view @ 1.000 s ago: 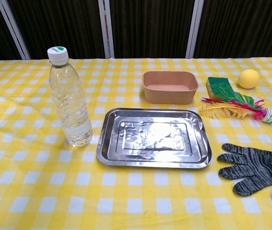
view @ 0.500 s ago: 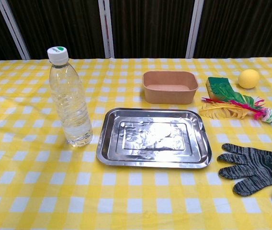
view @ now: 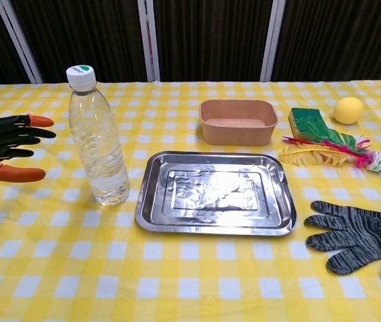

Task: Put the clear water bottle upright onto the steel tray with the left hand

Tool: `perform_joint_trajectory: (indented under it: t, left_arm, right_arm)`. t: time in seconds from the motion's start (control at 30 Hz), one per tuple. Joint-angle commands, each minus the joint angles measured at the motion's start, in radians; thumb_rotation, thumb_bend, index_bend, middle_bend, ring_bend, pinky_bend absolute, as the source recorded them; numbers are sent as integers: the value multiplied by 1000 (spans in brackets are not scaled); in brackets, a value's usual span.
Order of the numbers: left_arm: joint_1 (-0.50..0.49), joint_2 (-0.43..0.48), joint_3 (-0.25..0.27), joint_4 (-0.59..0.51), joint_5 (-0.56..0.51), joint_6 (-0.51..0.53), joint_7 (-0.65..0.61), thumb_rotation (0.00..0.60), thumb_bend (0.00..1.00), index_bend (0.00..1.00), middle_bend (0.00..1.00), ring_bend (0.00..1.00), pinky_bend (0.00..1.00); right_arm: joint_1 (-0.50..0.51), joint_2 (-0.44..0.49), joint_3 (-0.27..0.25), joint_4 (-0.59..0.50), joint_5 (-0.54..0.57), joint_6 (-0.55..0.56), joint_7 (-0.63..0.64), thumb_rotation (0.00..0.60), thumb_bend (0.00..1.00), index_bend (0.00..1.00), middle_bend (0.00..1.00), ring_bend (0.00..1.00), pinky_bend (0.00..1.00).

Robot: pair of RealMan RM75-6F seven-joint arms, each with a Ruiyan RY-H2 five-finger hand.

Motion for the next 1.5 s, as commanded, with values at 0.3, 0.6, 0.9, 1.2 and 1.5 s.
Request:
perform_joint_trajectory:
  t: [0.3,0.6,0.9,1.2,1.5]
  left_arm:
    - [-66,-157,-39,89,-39,-12,19,600,149,120,94,0,0]
    - [-107,-252,-56,146,-40,5,79,600,258,199,176,0,0]
    - [-121,-309,-63,178,-60,43,159,600,384,383,352,0,0]
    - [-102,-284,-70,124,-53,77,157,600,395,455,429,0,0]
    - [-120,-166,-122,-100,-146,-5,140,600,395,468,424,0,0]
  right_arm:
    - [2,2,0,5,6,-11,12,600,50,54,0,0,0]
    - [4,4,-1,7,6,-17,18,600,50,54,0,0,0]
    - [5,9,-4,2,7,-23,23,600,49,54,0,0,0]
    - [5,7,-4,2,5,-21,16,600,49,54,0,0,0]
    - [6,5,-5,-3,5,-23,4,600,50,54,0,0,0]
